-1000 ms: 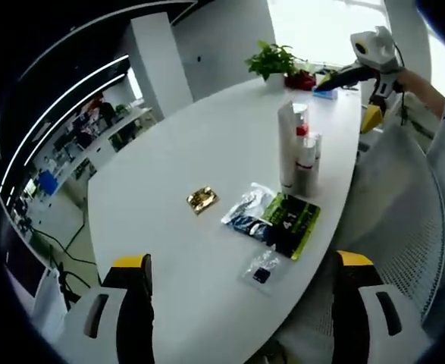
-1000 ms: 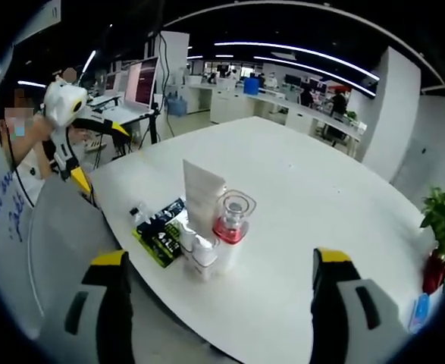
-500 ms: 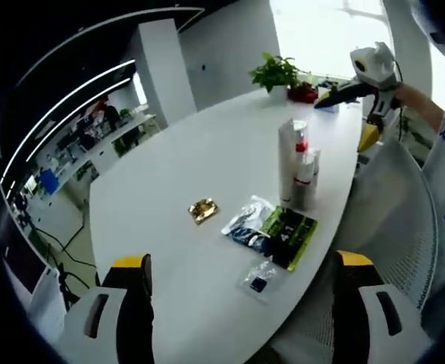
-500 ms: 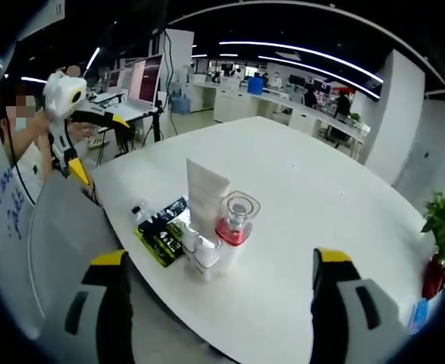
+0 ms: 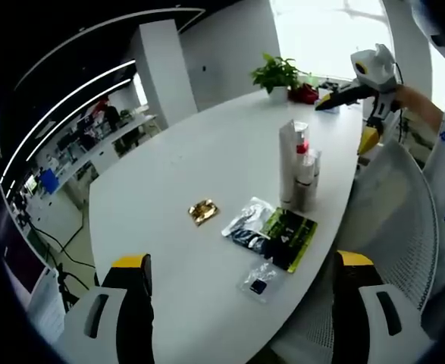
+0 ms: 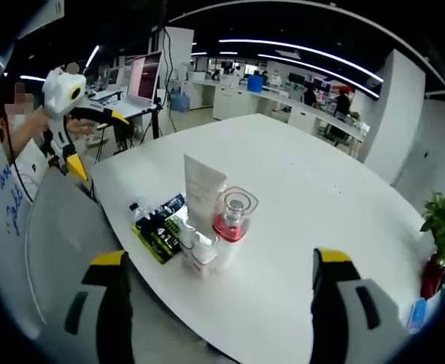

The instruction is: Arrange the skincare products in the storage area until every visible bottle or jar stands upright without overlapping.

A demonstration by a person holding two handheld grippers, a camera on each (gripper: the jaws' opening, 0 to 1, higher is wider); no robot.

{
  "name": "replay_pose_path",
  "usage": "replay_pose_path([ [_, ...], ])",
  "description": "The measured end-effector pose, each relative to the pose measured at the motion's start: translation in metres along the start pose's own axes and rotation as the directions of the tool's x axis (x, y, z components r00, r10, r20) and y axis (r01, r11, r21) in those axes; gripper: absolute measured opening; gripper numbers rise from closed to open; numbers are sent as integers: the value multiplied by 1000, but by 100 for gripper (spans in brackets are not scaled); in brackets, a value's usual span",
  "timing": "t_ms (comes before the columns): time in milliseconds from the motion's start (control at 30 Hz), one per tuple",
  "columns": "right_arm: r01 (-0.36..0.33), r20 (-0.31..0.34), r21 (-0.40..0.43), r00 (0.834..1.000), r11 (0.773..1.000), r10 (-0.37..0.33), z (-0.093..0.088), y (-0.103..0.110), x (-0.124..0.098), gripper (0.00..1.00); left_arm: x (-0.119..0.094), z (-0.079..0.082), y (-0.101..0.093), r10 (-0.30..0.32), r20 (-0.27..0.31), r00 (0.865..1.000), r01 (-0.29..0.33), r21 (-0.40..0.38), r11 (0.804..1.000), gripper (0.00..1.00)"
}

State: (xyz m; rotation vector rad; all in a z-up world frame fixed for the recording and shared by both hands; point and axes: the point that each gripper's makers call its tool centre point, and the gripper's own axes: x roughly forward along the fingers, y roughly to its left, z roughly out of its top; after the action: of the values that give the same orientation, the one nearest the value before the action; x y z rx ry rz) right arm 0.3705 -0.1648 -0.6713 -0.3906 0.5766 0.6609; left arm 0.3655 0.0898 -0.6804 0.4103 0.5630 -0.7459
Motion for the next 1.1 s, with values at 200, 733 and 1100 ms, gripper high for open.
replay_pose_path([
  [200,6,-8,-8,1000,1000,-6,-1,-2,1,100,4,1,-1,-16,-3,1000,16,7,1000,97],
  [733,-10,6,22,1000,1000,10,0,-2,5,100,24,-3,8,-42,-45,998,41,-12,999,97],
  [1100,-14,4,27,1000,1000,14,-3,-5,7,100,46,0,15,-71,-79,994,71,8,997,97],
])
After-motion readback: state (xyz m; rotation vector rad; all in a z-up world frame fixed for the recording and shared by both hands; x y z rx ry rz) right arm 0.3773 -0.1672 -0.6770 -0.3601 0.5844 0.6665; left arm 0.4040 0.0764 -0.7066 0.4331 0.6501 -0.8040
